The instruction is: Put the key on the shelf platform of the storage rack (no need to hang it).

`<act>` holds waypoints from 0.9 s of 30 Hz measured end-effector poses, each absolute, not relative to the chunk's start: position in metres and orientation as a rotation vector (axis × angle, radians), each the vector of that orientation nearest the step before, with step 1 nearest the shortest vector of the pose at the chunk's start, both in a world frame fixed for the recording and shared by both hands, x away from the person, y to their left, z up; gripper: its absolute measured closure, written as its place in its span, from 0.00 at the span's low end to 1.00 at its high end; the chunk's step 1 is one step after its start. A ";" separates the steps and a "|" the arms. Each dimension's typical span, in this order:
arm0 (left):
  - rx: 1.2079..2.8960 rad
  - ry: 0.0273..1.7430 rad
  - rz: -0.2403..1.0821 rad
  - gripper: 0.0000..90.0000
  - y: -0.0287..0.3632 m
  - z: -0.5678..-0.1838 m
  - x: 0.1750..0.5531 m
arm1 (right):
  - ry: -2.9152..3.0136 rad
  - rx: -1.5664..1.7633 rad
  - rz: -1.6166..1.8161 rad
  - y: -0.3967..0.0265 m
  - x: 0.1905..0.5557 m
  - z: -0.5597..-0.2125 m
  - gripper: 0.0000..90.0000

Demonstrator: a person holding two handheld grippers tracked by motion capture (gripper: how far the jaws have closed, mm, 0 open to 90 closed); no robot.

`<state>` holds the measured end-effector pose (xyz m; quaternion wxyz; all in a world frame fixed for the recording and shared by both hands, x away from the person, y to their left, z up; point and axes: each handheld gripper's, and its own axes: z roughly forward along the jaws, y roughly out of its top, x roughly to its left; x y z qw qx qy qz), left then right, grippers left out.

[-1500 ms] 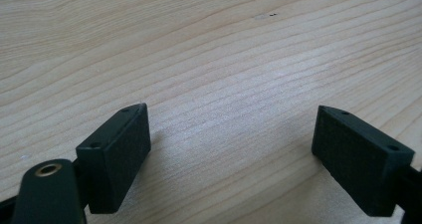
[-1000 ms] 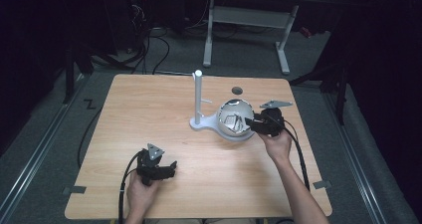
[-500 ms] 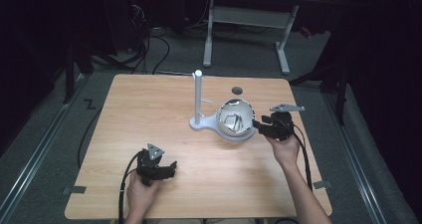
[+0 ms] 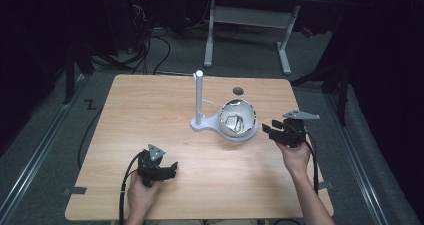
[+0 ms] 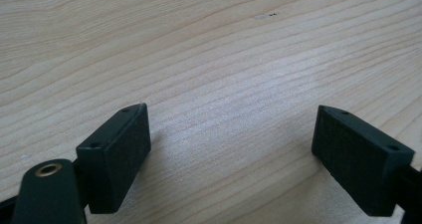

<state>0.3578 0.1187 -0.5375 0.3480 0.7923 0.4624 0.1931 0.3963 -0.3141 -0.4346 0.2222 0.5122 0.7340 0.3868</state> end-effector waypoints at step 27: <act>2.056 1.199 0.501 0.18 0.118 -0.537 0.357 | 1.936 1.469 1.121 -0.350 0.349 -0.444 0.57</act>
